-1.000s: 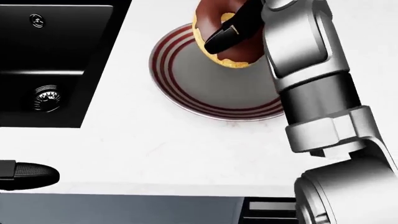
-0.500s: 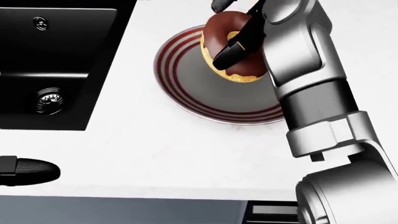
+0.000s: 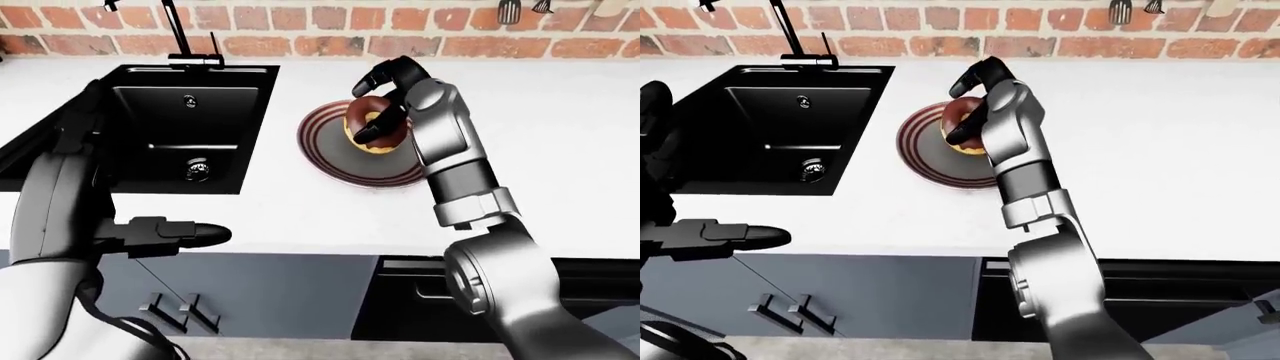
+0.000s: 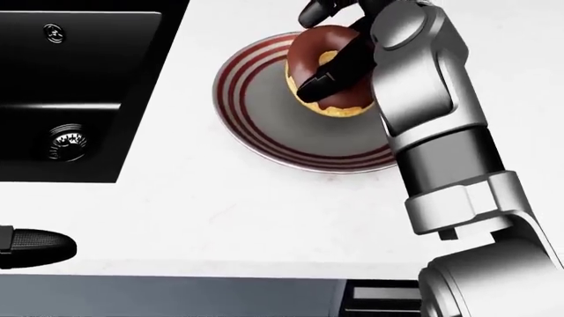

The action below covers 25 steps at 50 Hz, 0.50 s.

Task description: Place the pastries on the plates.

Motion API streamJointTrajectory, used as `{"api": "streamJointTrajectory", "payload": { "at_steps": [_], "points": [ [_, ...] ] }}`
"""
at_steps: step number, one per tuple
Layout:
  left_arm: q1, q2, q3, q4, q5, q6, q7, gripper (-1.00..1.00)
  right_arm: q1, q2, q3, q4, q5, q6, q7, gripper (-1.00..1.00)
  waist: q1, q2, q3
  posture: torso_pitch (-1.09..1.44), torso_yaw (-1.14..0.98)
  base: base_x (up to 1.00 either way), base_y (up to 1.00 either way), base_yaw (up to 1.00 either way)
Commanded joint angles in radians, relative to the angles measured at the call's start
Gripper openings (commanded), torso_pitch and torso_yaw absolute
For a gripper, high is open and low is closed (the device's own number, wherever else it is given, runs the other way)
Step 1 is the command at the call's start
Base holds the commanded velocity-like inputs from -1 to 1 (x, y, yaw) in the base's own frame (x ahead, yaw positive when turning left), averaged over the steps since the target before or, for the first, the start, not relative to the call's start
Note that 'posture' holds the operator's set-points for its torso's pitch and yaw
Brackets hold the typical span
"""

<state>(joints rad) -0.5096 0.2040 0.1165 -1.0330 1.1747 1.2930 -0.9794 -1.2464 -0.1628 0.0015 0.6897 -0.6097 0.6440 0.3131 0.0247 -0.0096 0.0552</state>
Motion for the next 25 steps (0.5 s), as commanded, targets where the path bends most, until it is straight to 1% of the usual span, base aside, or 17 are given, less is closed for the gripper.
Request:
{"api": "streamJointTrajectory", "payload": {
  "at_steps": [1,5,6,7,9,10,11,12,13,14,15,20,25],
  "points": [
    [-0.022,0.002,0.001,-0.014,0.022,-0.03,-0.01,1.0,-0.044,-0.01,-0.005,-0.046,-0.009,-0.02,-0.006,-0.01,0.0,0.003,-0.028,0.0,0.0,0.0,0.0,0.0],
    [-0.024,-0.007,0.005,-0.014,0.036,-0.036,-0.021,1.0,-0.047,-0.01,-0.006,-0.05,-0.01,-0.015,0.0,0.07,0.0,0.003,-0.029,0.0,0.0,0.0,0.0,0.0],
    [-0.023,-0.009,0.004,-0.014,0.037,-0.039,-0.022,1.0,-0.043,-0.01,-0.006,-0.051,-0.01,-0.018,0.002,0.28,0.0,0.003,-0.029,0.0,0.0,0.0,0.0,0.0],
    [-0.022,-0.01,0.004,-0.014,0.038,-0.04,-0.022,1.0,-0.042,-0.01,-0.007,-0.05,-0.01,-0.019,0.0,0.28,0.0,0.003,-0.029,0.0,0.0,0.0,0.0,0.0],
    [-0.02,-0.01,0.002,-0.014,0.033,-0.039,-0.016,1.0,-0.048,-0.012,-0.009,-0.052,-0.008,-0.015,0.004,0.44,-0.001,0.003,-0.029,0.0,0.0,0.0,0.0,0.0],
    [-0.021,-0.01,0.003,-0.014,0.031,-0.038,-0.013,1.0,-0.047,-0.012,-0.008,-0.056,-0.008,-0.011,0.011,0.67,-0.001,0.003,-0.03,0.0,0.0,0.0,0.0,0.0],
    [-0.021,-0.009,0.001,-0.014,0.03,-0.036,-0.011,1.0,-0.048,-0.012,-0.008,-0.058,-0.008,-0.011,0.011,0.78,-0.001,0.003,-0.03,0.0,0.0,0.0,0.0,0.0],
    [-0.021,-0.007,-0.001,-0.014,0.029,-0.035,-0.009,1.0,-0.047,-0.013,-0.008,-0.06,-0.008,-0.01,0.012,0.81,-0.001,0.003,-0.03,0.0,0.0,0.0,0.0,0.0],
    [-0.022,-0.005,-0.002,-0.014,0.026,-0.031,-0.007,1.0,-0.046,-0.013,-0.009,-0.062,-0.008,-0.009,0.012,0.91,-0.001,0.003,-0.03,0.0,0.0,0.0,0.0,0.0],
    [-0.023,-0.001,-0.002,-0.014,0.024,-0.029,-0.006,1.0,-0.043,-0.013,-0.007,-0.067,-0.008,-0.007,0.016,0.93,-0.001,0.003,-0.03,0.0,0.0,0.0,0.0,0.0],
    [-0.022,0.001,-0.002,-0.014,0.021,-0.027,-0.004,1.0,-0.043,-0.013,-0.007,-0.071,-0.009,-0.005,0.018,1.0,-0.001,0.003,-0.03,0.0,0.0,0.0,0.0,0.0],
    [-0.025,0.017,-0.004,-0.014,0.007,-0.013,0.004,1.0,-0.042,-0.015,-0.008,-0.081,-0.009,0.003,0.022,1.0,-0.002,0.004,-0.031,0.0,0.0,0.0,0.0,0.0],
    [-0.028,0.026,-0.003,-0.014,-0.004,-0.003,0.011,1.0,-0.066,-0.037,-0.025,-0.136,-0.002,0.048,0.041,1.0,-0.001,0.005,-0.031,0.0,0.0,0.0,0.0,0.0]
  ]
}}
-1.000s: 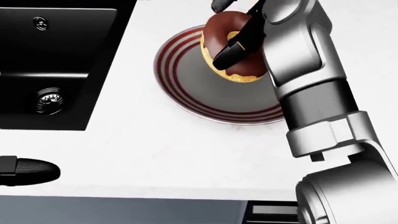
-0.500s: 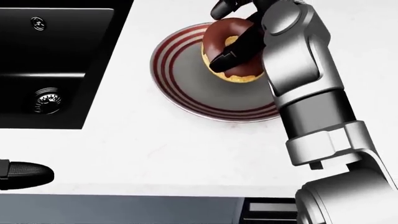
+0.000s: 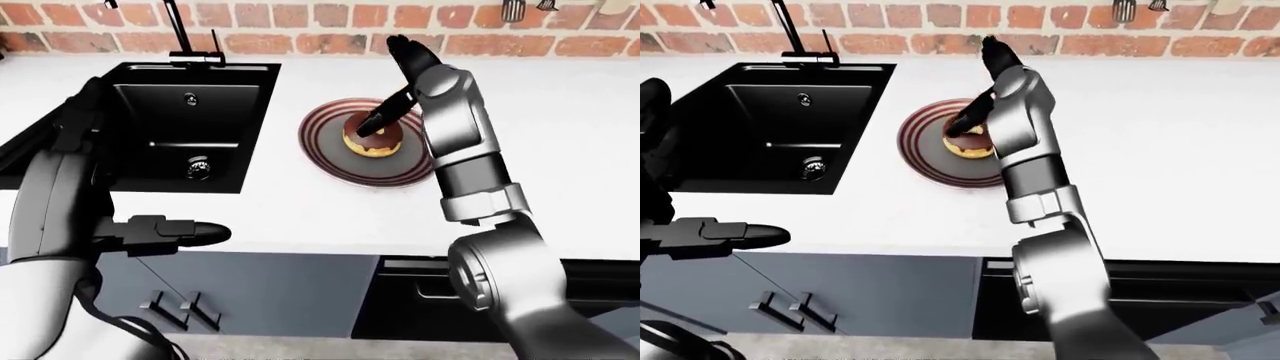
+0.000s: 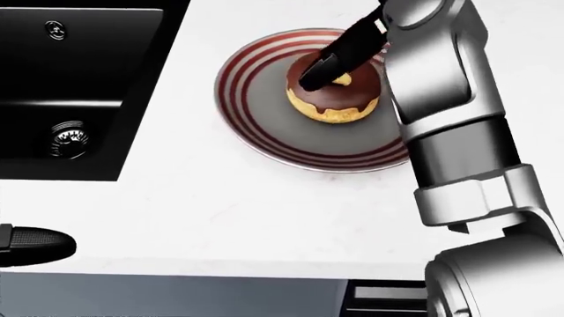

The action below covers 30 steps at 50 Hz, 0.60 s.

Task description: Place the pastries on the plates.

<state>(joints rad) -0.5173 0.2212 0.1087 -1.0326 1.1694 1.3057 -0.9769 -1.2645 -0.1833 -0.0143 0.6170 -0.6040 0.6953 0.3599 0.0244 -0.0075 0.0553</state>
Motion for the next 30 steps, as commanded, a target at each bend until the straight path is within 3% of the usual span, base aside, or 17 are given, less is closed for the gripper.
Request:
{"api": "streamJointTrajectory", "payload": {
  "at_steps": [1,8,18,30],
  "points": [
    [-0.018,0.01,0.006,-0.015,0.0,-0.018,0.008,1.0,-0.048,-0.02,-0.019,-0.097,-0.001,0.019,-0.001,1.0,-0.001,0.003,-0.03,0.0,0.0,0.0,0.0,0.0],
    [-0.016,0.011,-0.004,-0.011,-0.014,-0.014,0.029,1.0,-0.073,-0.095,-0.031,-0.235,-0.004,0.112,0.043,1.0,0.003,0.001,-0.024,0.0,0.0,0.0,0.0,0.0],
    [-0.019,0.024,-0.006,-0.015,0.001,-0.002,0.012,1.0,0.008,-0.136,-0.016,-0.617,-0.102,0.346,0.225,1.0,0.004,-0.003,-0.02,0.0,0.0,0.0,0.0,0.0],
    [-0.026,0.007,-0.004,-0.014,0.04,-0.016,-0.021,1.0,0.106,-0.223,-0.061,-0.919,-0.191,0.576,0.377,1.0,0.008,-0.006,-0.016,0.0,0.0,0.0,0.0,0.0]
  ]
}}
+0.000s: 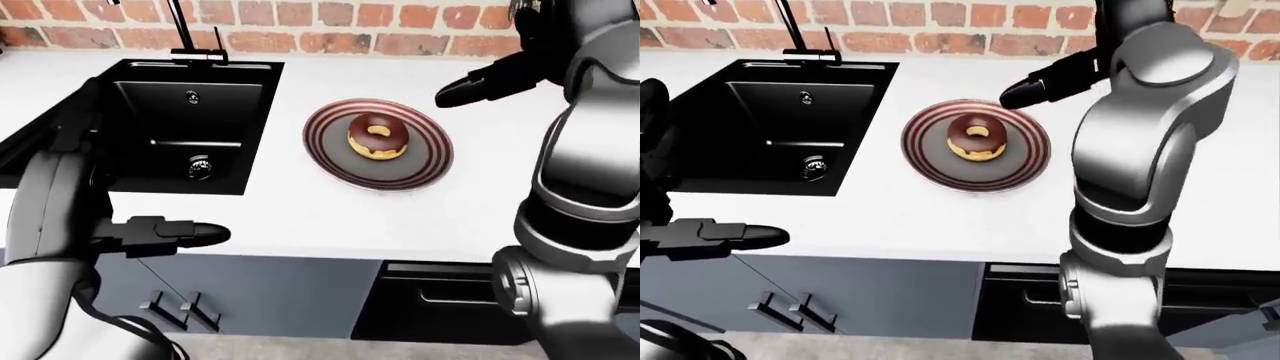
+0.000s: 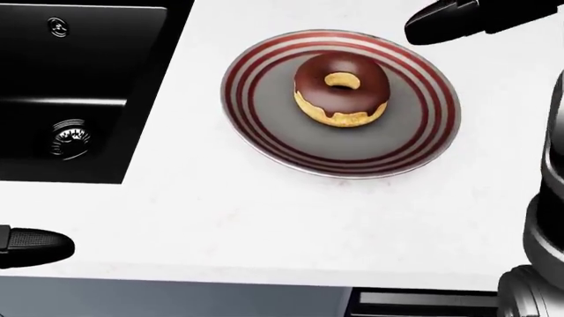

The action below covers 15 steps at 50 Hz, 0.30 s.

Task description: Place the pastries on the plates.

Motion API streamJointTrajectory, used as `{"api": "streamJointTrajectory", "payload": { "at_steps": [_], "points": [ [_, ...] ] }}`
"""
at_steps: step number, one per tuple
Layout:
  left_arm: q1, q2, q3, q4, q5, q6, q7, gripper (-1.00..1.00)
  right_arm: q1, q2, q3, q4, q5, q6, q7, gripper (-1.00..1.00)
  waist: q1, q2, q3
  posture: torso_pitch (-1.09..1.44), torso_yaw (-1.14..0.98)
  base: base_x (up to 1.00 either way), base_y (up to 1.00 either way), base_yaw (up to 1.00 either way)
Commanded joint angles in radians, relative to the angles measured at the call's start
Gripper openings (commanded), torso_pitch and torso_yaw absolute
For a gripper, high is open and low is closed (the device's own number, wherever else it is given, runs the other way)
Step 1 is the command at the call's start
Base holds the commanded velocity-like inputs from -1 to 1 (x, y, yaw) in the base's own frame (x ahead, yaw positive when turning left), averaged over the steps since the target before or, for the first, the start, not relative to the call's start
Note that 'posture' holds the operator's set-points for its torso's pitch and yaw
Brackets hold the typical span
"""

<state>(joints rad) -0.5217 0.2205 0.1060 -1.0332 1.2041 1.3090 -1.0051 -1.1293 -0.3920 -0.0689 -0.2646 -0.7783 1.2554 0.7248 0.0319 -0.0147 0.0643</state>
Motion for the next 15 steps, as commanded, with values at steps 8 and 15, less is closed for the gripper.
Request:
{"api": "streamJointTrajectory", "payload": {
  "at_steps": [8,15],
  "points": [
    [-0.033,0.008,-0.002,-0.014,0.034,-0.015,-0.019,1.0,0.068,-0.111,-0.026,-0.238,-0.035,0.2,0.077,1.0,0.002,-0.002,-0.025,0.0,0.0,0.0,0.0,0.0],
    [-0.032,-0.002,0.001,-0.014,0.056,-0.031,-0.042,1.0,0.114,-0.206,-0.028,-0.344,-0.014,0.316,0.113,1.0,0.002,-0.003,-0.022,0.0,0.0,0.0,0.0,0.0]
  ]
}}
